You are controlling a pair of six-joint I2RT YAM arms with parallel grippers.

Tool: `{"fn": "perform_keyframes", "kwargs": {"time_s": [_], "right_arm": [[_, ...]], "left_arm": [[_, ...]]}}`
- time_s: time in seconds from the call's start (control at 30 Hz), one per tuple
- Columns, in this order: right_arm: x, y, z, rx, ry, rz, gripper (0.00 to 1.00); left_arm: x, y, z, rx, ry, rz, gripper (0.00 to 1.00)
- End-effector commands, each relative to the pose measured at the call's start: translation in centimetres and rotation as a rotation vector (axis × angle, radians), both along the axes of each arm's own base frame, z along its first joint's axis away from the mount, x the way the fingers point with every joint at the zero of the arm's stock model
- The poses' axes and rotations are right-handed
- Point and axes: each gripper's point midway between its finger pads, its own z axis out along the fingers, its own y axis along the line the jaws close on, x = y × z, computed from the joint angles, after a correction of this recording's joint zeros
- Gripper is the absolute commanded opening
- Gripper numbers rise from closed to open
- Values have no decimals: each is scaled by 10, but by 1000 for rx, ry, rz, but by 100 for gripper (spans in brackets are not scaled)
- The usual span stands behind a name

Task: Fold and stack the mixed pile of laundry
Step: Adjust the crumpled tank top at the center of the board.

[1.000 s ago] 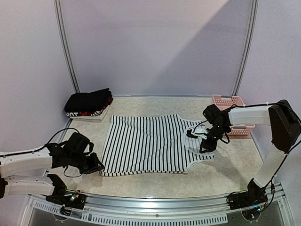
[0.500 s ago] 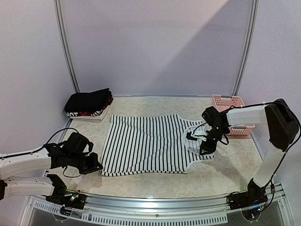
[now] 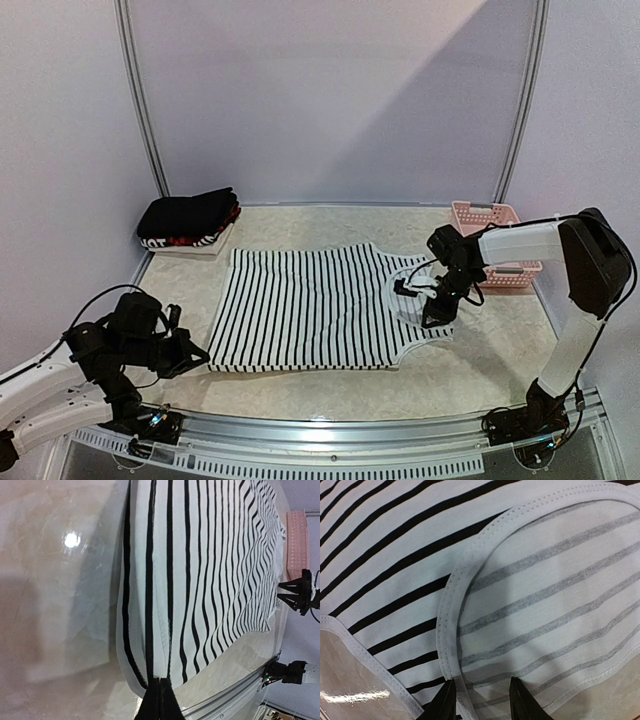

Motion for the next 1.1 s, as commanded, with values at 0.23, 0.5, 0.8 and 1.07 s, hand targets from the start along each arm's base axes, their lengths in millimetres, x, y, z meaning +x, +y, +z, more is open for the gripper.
{"fn": "perform_keyframes", "kwargs": {"time_s": [0.23,0.5,0.8,1.07], "right_arm": [[-13,0,-2,-4,93,-9,37],[32,29,67,117,-59,-20,38],[133,72,80,184,-167,-194,38],[169,65,13,37,-132,-242,35]], "left_arm": [[-35,-11,-2,6,185,-131,0],[2,5,57,285,63,-219,27],[124,-46,40,414,-68,-252,36],[153,-60,-6,437,-24,-276,37]]}}
